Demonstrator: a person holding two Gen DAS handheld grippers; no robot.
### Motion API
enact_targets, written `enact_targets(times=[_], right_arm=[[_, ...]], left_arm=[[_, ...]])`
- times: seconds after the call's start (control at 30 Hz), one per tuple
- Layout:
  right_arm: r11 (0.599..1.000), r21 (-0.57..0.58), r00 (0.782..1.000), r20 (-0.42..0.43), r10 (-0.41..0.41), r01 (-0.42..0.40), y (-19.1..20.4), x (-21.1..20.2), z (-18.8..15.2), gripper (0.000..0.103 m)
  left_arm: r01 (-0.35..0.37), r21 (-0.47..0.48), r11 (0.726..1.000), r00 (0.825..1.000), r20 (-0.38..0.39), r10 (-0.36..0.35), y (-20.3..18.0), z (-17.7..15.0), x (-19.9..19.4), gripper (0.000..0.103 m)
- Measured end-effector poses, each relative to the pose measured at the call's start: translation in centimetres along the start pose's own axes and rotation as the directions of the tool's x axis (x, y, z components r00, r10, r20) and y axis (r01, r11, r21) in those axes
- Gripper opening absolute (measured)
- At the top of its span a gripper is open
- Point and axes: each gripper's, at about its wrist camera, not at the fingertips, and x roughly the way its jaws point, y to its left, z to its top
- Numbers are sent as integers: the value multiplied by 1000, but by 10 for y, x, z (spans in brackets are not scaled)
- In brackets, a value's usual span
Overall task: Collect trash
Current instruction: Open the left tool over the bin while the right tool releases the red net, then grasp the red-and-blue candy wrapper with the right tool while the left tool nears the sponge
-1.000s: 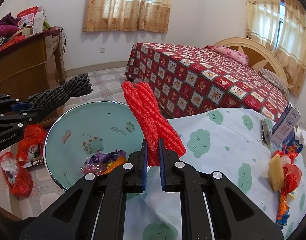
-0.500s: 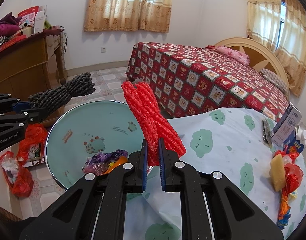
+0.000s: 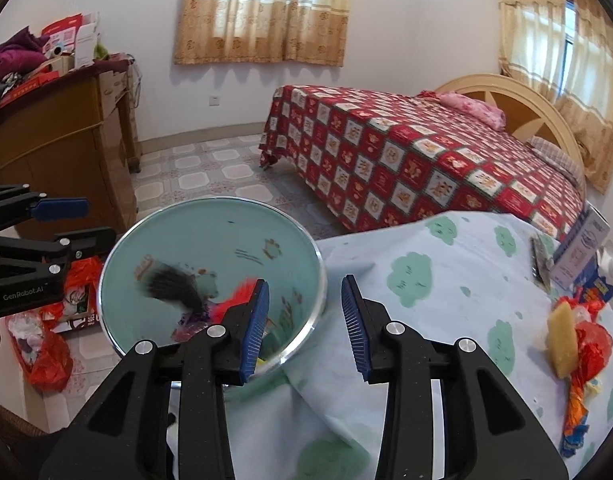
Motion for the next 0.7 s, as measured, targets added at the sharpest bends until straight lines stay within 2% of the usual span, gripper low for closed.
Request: enact_targets(times=[0.13,0.2,0.3,0.4,0.5,0.63,0.67,0.7], right_arm=[[992,81,995,-15,-94,95,-38,-28,-25,42],[972,147,983,-30,-179,181,-70,-47,-44,45],[915,253,950,-78,-303,313,-123,-70,-72,51],[857,327,917,-152,-368,398,-168,-79,-92,57],[831,366,908,-199,-370,419,-198,-76,-104,58],[842,375,916,-262,-306,388,-217,-62,-113,57],[845,376,917,-271,-293,381,-221,-60,-114,48],[851,374,919,-281,-275,369,-222,-58,-115,32]], left_arm=[[14,16,1000,1000,-19,-14,-17,-11,6,59],[38,25,999,999,-38,-37,-25,-17,10,61],[55,58,997,997,-54,-51,-38,-22,14,63],[64,81,995,997,-50,-60,-50,-23,14,66],[65,93,994,997,-39,-62,-61,-20,12,67],[71,100,992,997,-26,-69,-73,-12,9,69],[76,101,992,997,-22,-74,-76,-9,9,69],[79,103,992,997,-19,-77,-78,-8,8,69]])
